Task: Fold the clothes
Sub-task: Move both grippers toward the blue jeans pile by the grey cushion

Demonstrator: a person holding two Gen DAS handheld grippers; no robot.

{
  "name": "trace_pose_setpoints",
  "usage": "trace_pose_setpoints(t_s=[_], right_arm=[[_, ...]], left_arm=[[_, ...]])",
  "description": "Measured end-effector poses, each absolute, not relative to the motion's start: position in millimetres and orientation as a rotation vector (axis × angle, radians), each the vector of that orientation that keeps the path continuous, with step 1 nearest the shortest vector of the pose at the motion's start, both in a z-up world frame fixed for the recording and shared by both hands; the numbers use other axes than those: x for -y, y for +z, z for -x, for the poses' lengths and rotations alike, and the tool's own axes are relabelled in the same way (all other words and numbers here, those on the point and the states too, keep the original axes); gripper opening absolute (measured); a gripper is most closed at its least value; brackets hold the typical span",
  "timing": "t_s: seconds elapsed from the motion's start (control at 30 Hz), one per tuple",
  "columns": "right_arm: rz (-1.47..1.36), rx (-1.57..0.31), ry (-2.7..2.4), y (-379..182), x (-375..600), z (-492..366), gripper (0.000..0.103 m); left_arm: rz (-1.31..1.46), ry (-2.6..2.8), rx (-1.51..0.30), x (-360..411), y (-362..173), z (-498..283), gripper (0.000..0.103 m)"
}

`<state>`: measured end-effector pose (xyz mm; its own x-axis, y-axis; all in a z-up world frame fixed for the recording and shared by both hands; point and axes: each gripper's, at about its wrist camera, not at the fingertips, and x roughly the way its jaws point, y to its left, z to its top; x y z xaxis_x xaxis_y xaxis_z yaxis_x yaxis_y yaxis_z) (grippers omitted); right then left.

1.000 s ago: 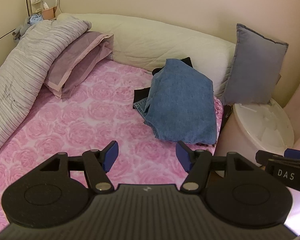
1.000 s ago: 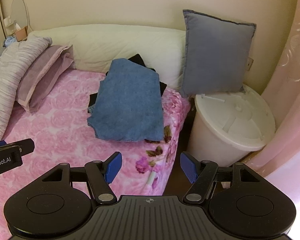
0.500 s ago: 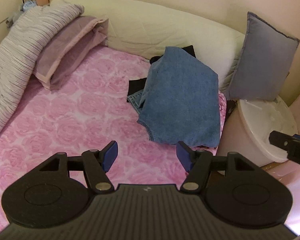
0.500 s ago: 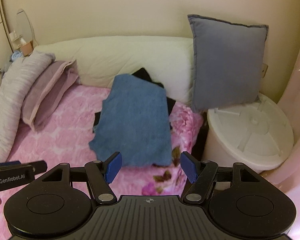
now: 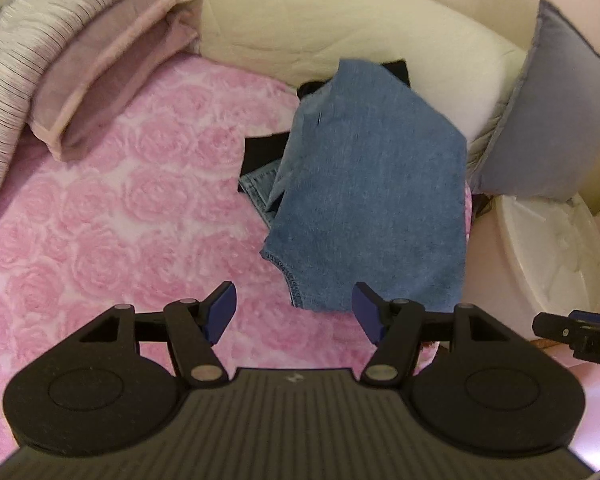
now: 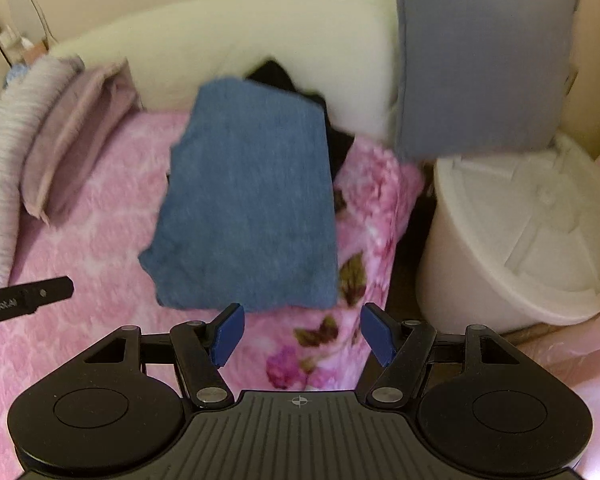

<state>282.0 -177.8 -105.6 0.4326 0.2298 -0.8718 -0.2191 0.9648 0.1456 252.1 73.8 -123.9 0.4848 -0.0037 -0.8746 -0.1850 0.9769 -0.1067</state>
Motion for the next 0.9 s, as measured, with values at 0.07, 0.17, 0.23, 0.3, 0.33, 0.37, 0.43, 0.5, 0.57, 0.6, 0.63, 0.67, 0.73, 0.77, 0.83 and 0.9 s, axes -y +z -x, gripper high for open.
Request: trace_pose_setpoints(t_s=[0.07,0.17,0.23,0.3,0.33,0.37,0.43,0.5,0.57,0.6,0.63,0.67,0.73,0.77,0.83,0.9], right_arm=[[-0.004,-1.114,0.282,-116.5,178.1,-295.9,0.068],[0.006,-1.152,0.285,-132.8,178.4,-316.7,0.068],[0.013,-1.178,0.287,-143.7,178.7,-330.6,0.068],[0.02,-1.204,0.289,-154.6,178.9,-344.5,0.068],[0.024,-1.217,0.29,-160.0,179.0,-351.4,0.068],[0.027,-1.23,0.292,-165.4,179.2,-358.3,0.068],[0.025,-1.233,0.294,-170.8,178.0,-373.0,0.068],[0.022,-1.234,0.297,-175.7,176.8,-387.8,0.068],[0.019,-1.235,0.3,-180.5,175.5,-402.5,0.068],[0.018,-1.235,0.304,-184.1,174.3,-410.4,0.068],[0.017,-1.235,0.306,-188.0,173.1,-417.4,0.068],[0.016,-1.235,0.307,-191.9,171.8,-424.2,0.068],[0.011,-1.235,0.311,-201.1,169.6,-436.5,0.068],[0.009,-1.234,0.316,-205.7,168.5,-441.2,0.068],[0.008,-1.238,0.32,-216.2,166.0,-450.6,0.068],[0.004,-1.242,0.329,-227.9,164.8,-457.2,0.068]], left_arm=[[0.198,0.109,-1.079,-75.6,-136.5,-263.5,0.06],[0.224,0.11,-1.109,-81.2,-155.0,-281.1,0.06],[0.224,0.111,-1.122,-83.3,-163.4,-293.9,0.06],[0.222,0.113,-1.129,-84.8,-170.0,-307.2,0.06],[0.221,0.115,-1.132,-85.6,-173.3,-313.9,0.06],[0.225,0.113,-1.133,-86.2,-176.2,-320.2,0.06],[0.231,0.105,-1.135,-88.6,-181.8,-334.2,0.06],[0.228,0.094,-1.132,-88.3,-188.5,-348.0,0.06],[0.221,0.079,-1.134,-88.5,-198.3,-361.7,0.06],[0.217,0.07,-1.138,-89.0,-204.3,-368.5,0.06],[0.216,0.064,-1.141,-89.7,-210.8,-374.1,0.06],[0.215,0.058,-1.143,-90.5,-217.3,-379.5,0.06],[0.214,0.038,-1.158,-91.9,-232.0,-388.6,0.06],[0.212,0.033,-1.162,-92.3,-238.9,-392.5,0.06],[0.217,0.015,-1.167,-94.0,-251.0,-399.1,0.06],[0.223,-0.011,-1.178,-94.6,-261.6,-404.6,0.06]])
